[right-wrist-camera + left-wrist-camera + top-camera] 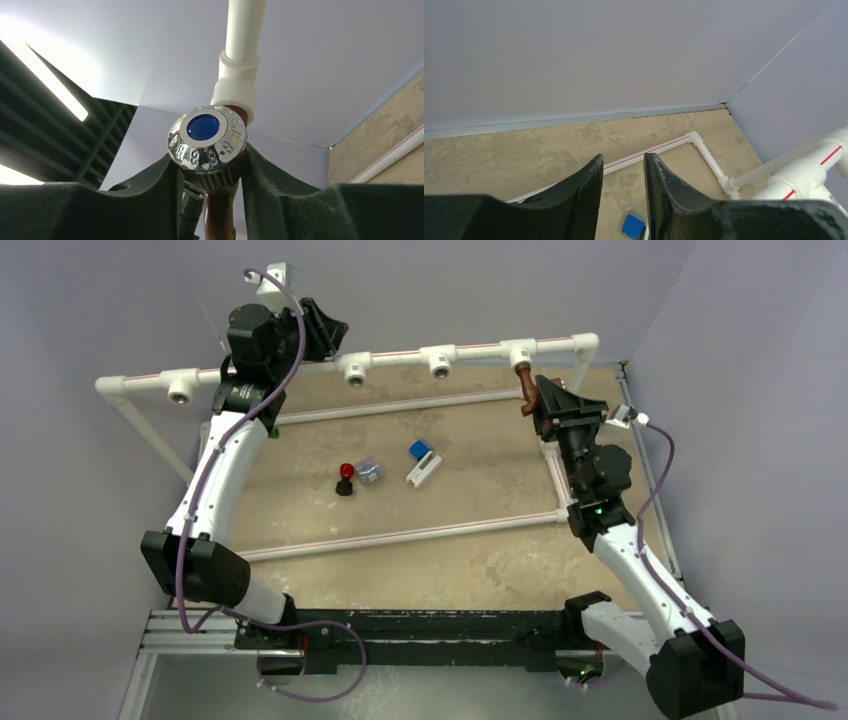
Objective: Install the water faucets
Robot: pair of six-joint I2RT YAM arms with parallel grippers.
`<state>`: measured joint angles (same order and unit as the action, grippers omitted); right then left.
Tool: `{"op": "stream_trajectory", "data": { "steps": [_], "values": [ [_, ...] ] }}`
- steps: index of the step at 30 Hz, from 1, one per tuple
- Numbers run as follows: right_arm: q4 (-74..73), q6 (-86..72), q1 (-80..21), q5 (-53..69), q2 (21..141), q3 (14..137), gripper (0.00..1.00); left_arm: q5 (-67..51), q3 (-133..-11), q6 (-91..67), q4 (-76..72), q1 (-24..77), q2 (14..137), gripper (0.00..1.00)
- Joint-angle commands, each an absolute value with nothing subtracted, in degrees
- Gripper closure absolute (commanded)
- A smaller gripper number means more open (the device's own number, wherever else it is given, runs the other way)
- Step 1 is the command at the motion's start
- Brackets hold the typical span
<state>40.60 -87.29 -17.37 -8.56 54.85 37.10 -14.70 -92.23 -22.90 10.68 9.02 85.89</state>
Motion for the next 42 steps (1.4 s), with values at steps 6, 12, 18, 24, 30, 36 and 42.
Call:
{"op": "stream_trajectory", "data": {
  "steps": [6,12,18,24,30,36,42],
  "values": [
    [34.69,-92.91,-7.37,17.02,68.00,42.31,1.00,-16.24,-90.09,-22.34,16.61,9.14,85.28,0.66],
    [34.90,-92.24,-7.04,16.47,67.37,42.30,1.00,-15.90,-89.91,-22.15,16.37,9.14,85.63,0.66],
    [33.11,-85.80,-6.92,15.80,65.49,42.34,0.70,-16.04,-90.26,-22.32,16.43,9.14,86.26,0.66],
    [29.16,-78.51,-6.62,13.72,62.50,41.93,0.37,-15.90,-90.52,-22.28,16.52,9.14,86.31,0.66],
    [22.68,-69.53,-6.29,10.91,59.34,43.97,0.23,-15.81,-90.52,-22.17,16.61,9.14,86.33,0.66],
    [16.13,-55.72,-6.19,9.20,55.47,48.41,0.20,-15.56,-90.27,-21.97,16.60,9.14,86.13,0.66],
    [8.08,-41.68,-6.21,9.48,51.22,53.29,0.19,-15.43,-90.44,-21.82,16.59,9.14,86.14,0.66]
  ]
}}
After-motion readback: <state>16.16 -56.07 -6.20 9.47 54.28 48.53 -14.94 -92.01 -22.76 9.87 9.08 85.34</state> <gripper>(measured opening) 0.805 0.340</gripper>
